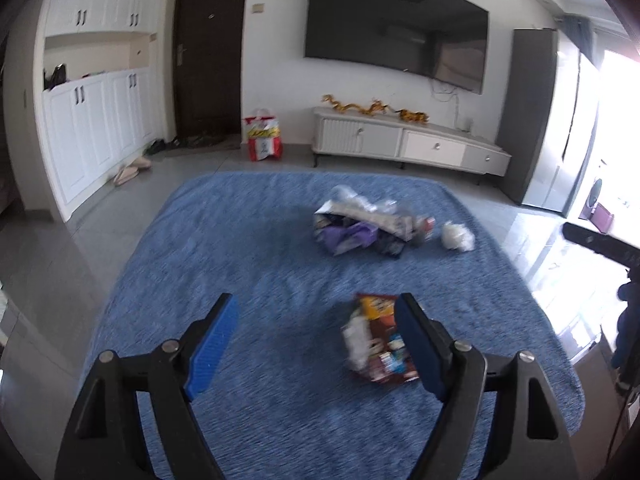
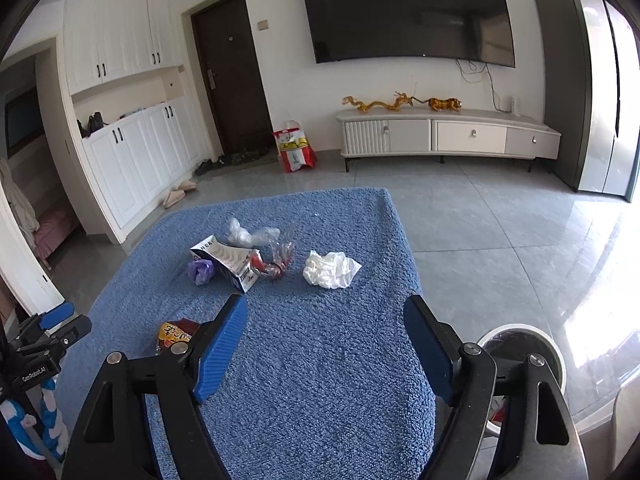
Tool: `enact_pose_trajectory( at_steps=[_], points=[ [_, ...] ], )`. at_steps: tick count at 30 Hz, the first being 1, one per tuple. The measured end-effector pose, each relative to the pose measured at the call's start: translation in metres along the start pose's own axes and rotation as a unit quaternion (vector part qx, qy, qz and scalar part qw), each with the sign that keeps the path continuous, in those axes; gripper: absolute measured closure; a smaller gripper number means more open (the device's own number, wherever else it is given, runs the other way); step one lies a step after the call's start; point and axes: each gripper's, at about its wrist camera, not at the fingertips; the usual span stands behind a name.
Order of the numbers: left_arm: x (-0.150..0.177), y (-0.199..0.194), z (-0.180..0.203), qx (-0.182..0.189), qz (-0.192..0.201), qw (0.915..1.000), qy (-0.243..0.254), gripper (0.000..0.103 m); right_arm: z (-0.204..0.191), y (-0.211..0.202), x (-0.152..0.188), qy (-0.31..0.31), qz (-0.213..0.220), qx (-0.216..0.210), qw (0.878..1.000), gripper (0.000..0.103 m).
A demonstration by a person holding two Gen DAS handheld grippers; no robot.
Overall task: Collect trash
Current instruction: 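Move both tools back over the rug toward the brown snack bag, then grasp the brown snack bag with the left tool while the right tool grasps the white tissue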
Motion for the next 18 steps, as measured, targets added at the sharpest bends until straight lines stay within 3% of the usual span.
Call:
enact_pose_trajectory(
  at_steps=[7,18],
  points=[
    [0.019,0.006,-0.02,0.0,-0.028,0.9995,-0.017,0.024,0.004,0.007,0.005,0.002,-0.012,0.0,1.0,0.022],
    [0.032,0.026,0.032,0.051,-0.07,0.9954,0.042,0.024,0.023,0.014,0.019,0.017,-0.027,-0.001,0.999,0.02]
  ],
)
Point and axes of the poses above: each gripper's, at about its wrist camera, not at the fingertips, and y roughly the way its jaws point, z to its right, x to its underside, and after that the axes turned 4 degrees about x, right-handed
